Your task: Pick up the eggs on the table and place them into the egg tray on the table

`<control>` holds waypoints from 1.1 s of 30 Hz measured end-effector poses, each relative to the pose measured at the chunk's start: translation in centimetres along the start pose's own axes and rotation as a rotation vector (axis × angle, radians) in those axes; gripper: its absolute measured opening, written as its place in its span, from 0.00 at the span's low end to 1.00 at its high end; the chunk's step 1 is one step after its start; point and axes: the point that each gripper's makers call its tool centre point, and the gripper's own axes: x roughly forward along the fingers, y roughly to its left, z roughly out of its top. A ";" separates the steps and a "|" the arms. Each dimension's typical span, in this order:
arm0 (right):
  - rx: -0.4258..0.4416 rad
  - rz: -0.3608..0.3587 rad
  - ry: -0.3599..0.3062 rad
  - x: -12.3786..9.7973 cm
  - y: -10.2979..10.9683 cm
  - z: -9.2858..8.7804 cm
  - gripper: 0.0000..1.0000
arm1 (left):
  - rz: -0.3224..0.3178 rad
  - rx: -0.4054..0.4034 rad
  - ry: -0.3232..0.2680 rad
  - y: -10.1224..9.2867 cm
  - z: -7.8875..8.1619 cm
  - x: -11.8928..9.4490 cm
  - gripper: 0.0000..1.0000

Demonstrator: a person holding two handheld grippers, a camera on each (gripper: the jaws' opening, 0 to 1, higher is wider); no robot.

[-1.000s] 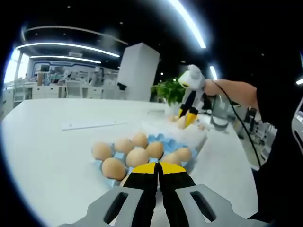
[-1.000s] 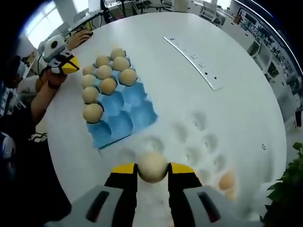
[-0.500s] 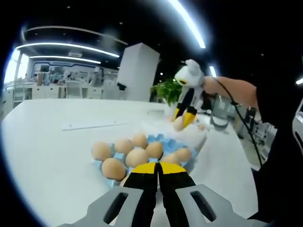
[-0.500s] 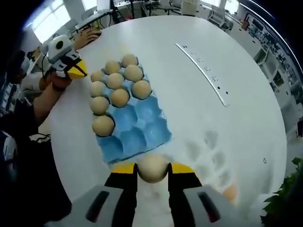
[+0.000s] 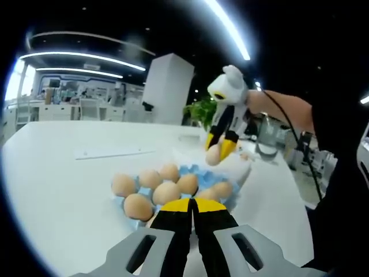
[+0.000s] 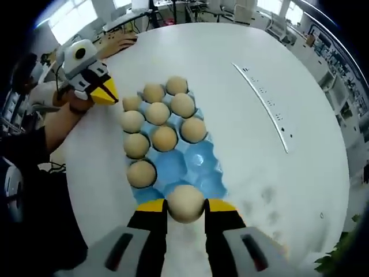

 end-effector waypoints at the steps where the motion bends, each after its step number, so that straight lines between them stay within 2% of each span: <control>1: -0.005 0.002 0.001 0.1 0.1 0.2 0.25 | 0.000 0.000 -0.001 0.0 0.0 0.0 0.00; 14: -0.067 0.038 0.026 2.7 1.8 2.7 0.26 | -0.008 -0.005 -0.007 -0.2 0.1 -0.1 0.00; 27: -0.127 0.018 0.077 4.8 1.5 2.8 0.26 | -0.010 -0.006 -0.006 -0.2 0.1 -0.1 0.00; 33: -0.144 0.016 0.079 5.5 2.1 2.1 0.26 | -0.009 -0.004 -0.001 -0.2 0.0 0.0 0.00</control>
